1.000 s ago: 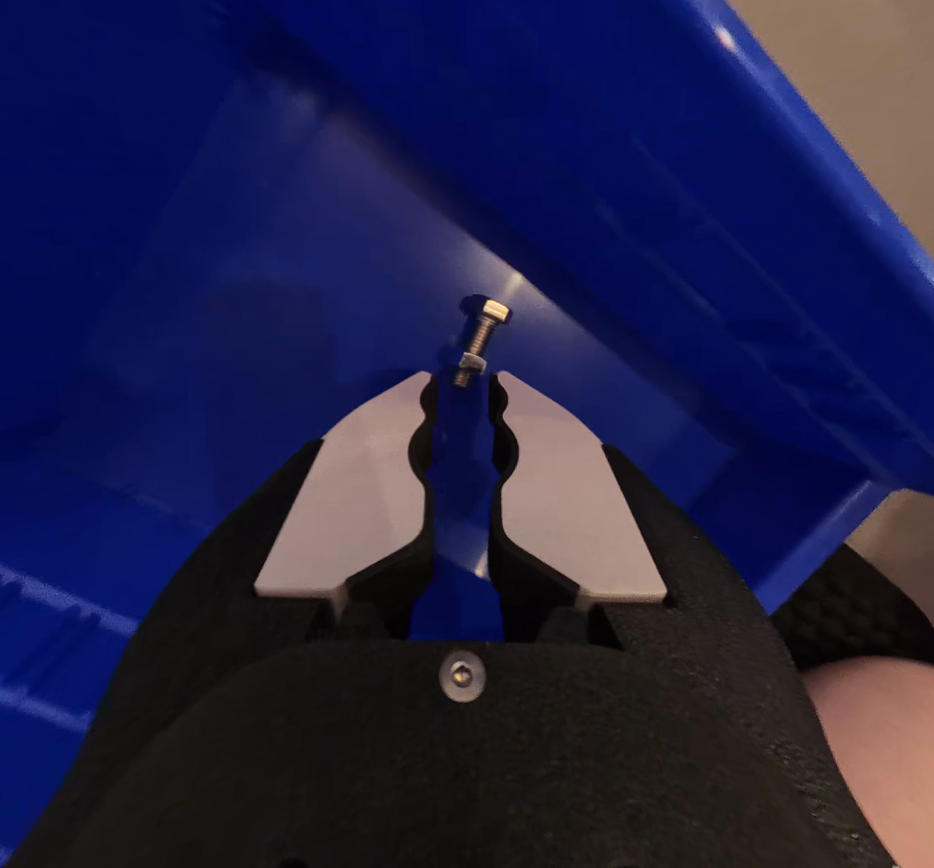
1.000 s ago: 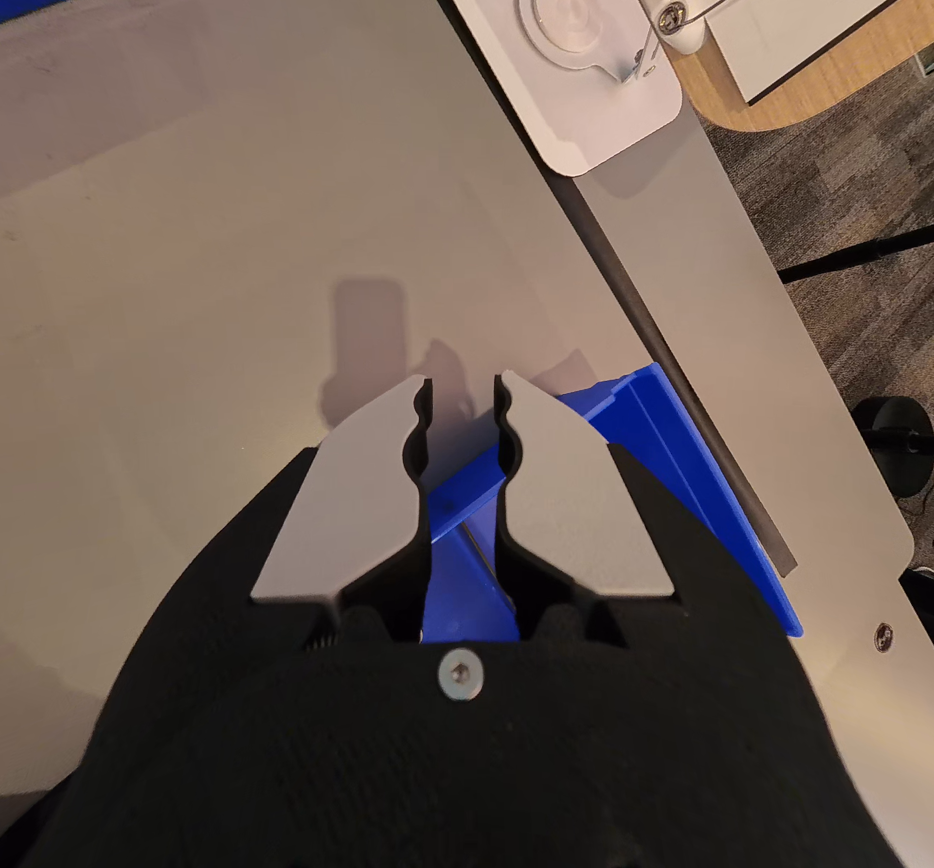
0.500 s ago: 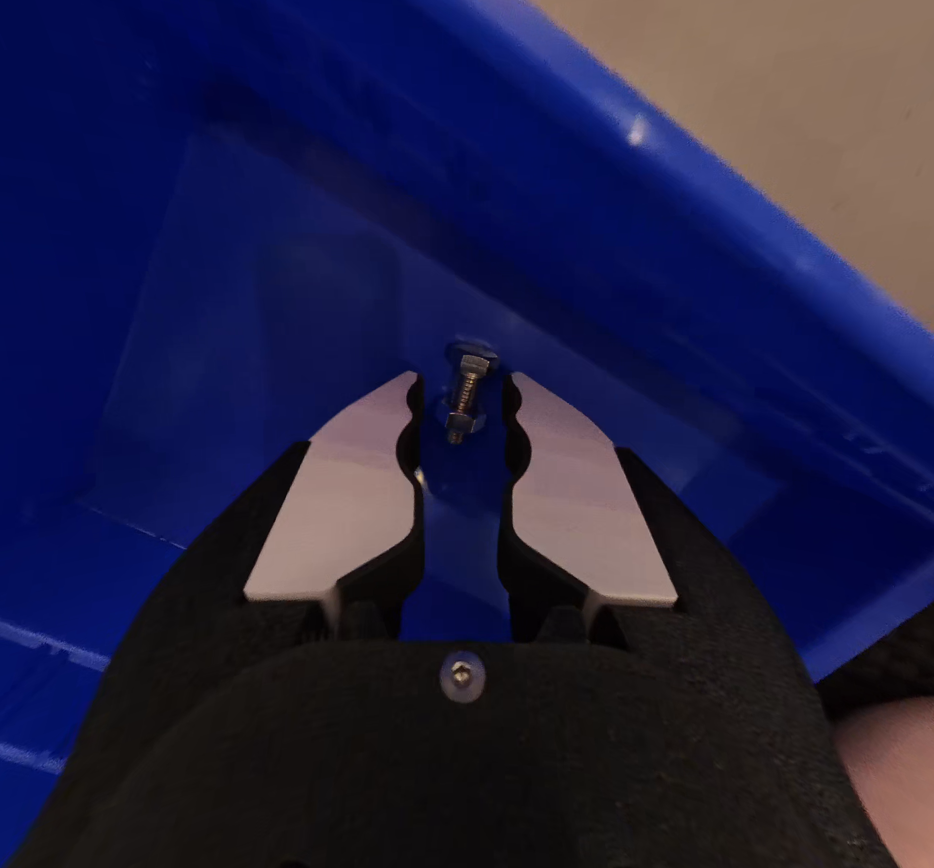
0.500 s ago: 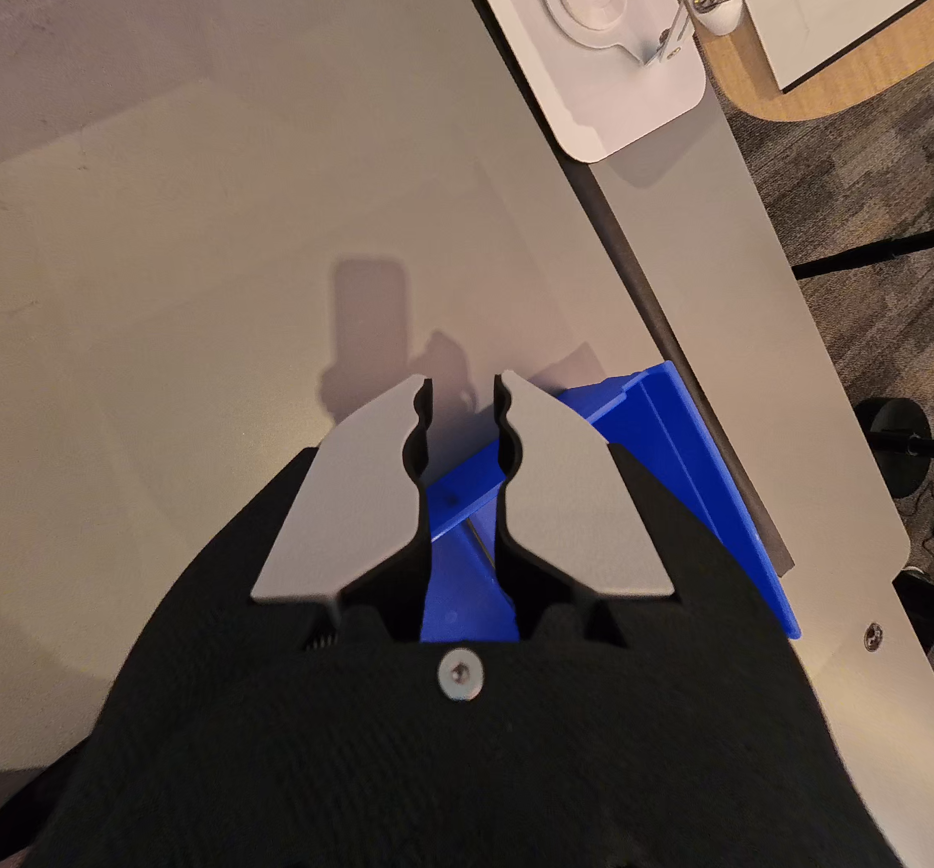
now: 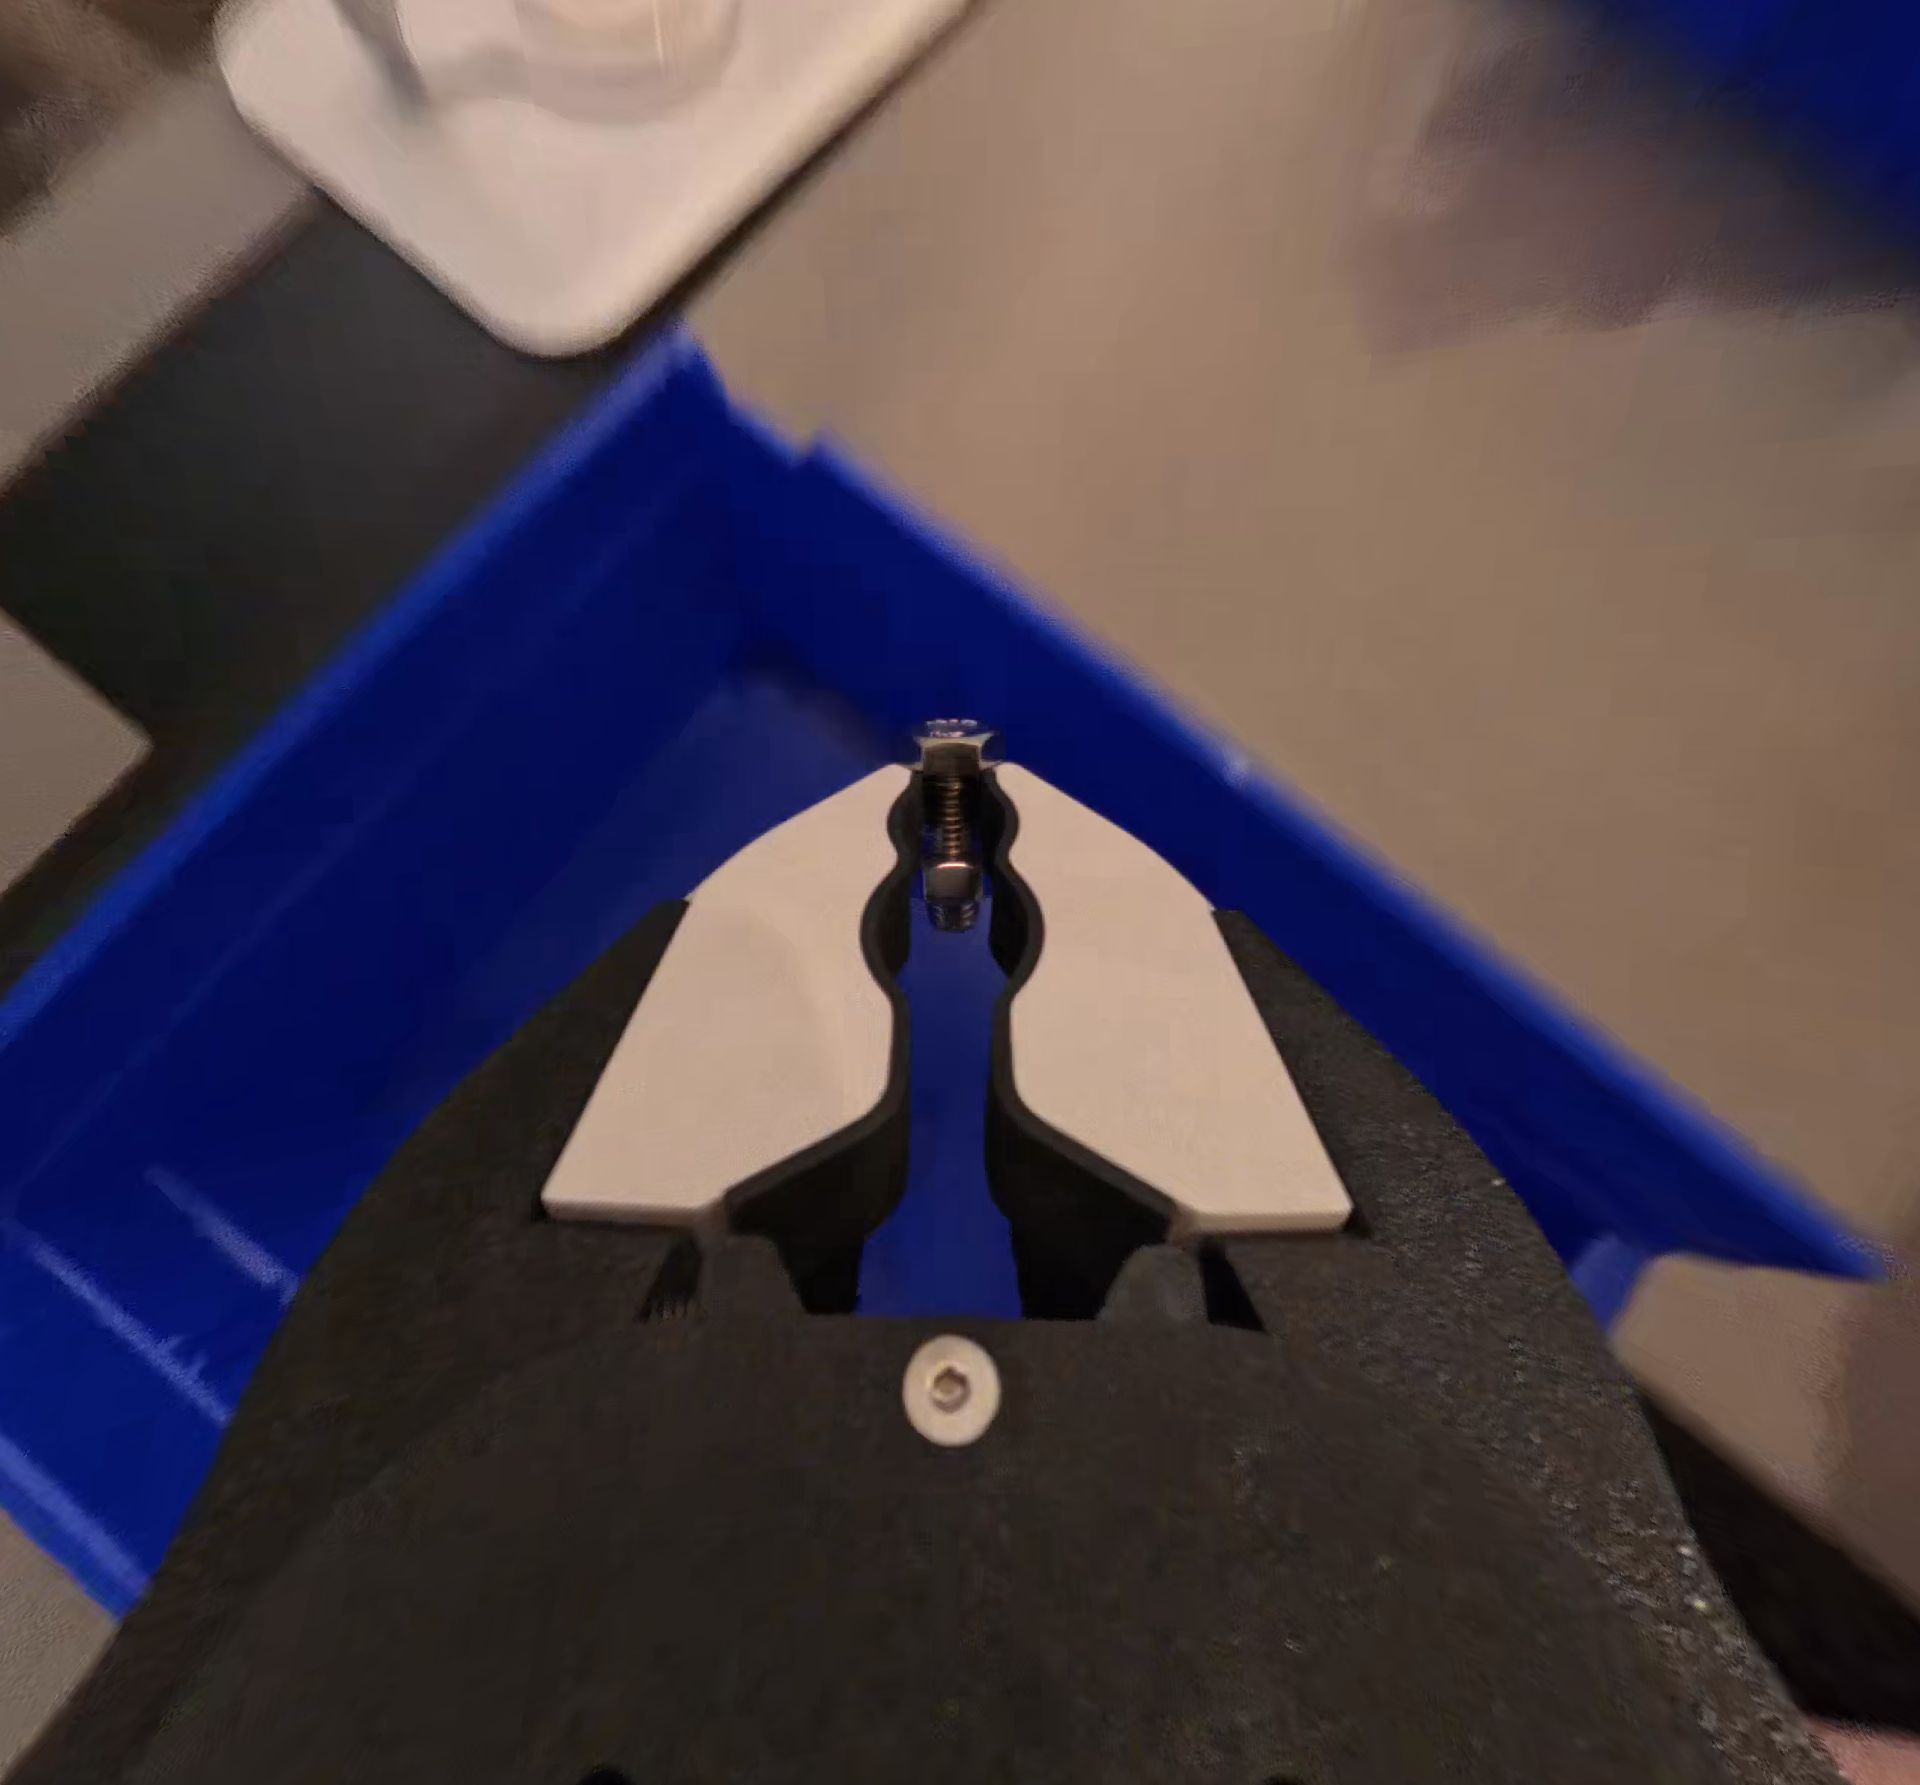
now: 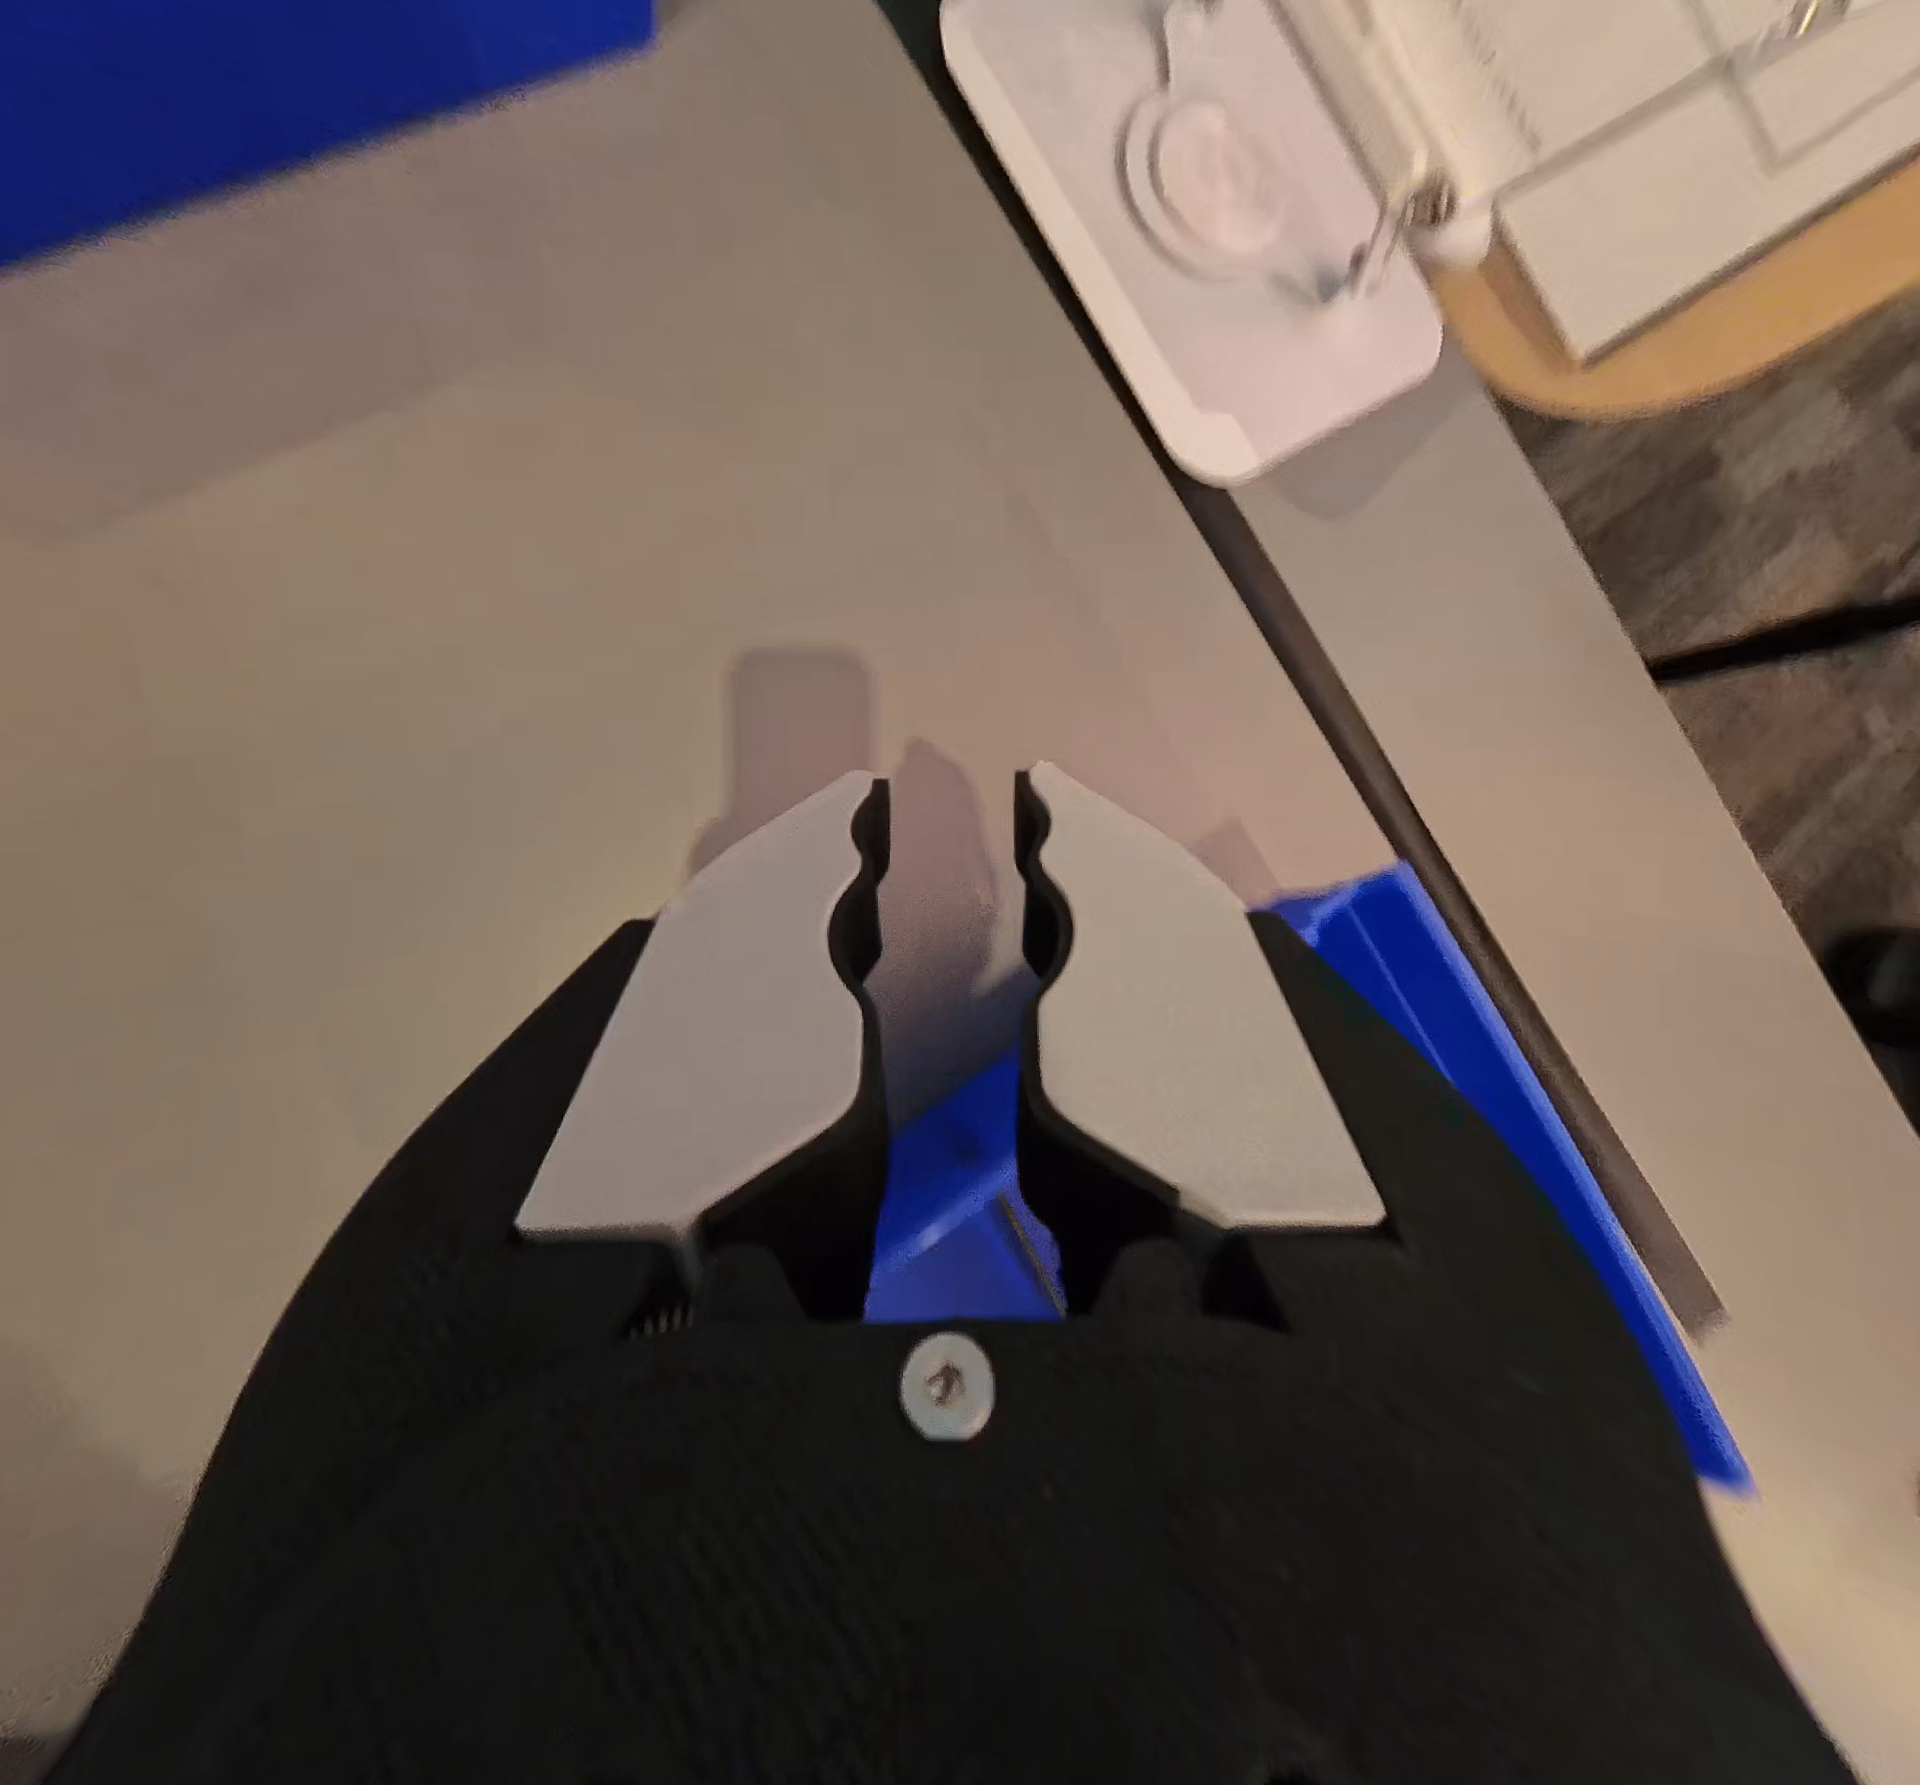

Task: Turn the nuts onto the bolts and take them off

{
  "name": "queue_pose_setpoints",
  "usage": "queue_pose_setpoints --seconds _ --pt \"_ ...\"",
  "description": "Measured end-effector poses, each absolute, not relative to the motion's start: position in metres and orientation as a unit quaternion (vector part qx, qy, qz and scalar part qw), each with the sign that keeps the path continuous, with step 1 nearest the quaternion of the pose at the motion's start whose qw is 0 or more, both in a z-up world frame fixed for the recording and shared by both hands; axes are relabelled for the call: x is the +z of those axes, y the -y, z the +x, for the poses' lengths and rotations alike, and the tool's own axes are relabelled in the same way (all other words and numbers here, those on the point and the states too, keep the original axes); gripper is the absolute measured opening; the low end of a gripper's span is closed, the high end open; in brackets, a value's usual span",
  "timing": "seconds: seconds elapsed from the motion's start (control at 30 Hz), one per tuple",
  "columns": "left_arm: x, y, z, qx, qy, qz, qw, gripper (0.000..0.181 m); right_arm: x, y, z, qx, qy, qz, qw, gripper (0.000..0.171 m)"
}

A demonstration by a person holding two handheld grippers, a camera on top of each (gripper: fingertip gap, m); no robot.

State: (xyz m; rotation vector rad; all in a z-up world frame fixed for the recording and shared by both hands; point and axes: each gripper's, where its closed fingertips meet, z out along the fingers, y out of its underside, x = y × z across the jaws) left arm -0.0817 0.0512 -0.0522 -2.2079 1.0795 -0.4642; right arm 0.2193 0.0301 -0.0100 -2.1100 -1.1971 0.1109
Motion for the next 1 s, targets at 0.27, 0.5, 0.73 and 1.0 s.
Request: queue_pose_setpoints --seconds 0.27,0.5,0.73,1.0 --pt "0.131 0.007 0.023 -0.615 -0.279 -0.568 0.471 0.009 0.088 0.034 0.103 0.48 0.43 -0.593 0.483 0.03" --pt "0.14 0.046 0.074 -0.648 -0.32 -0.521 0.454 0.009 0.102 0.059 0.082 0.613 0.39 -0.525 0.444 0.031" --pt "0.13 0.059 0.094 -0.608 -0.366 -0.53 0.464 0.01 0.101 0.06 0.076 0.623 0.374 -0.53 0.437 0.025" --pt "0.123 0.061 0.101 -0.598 -0.379 -0.535 0.461 0.009 0.098 0.062 0.075 0.601 0.396 -0.529 0.45 0.009"
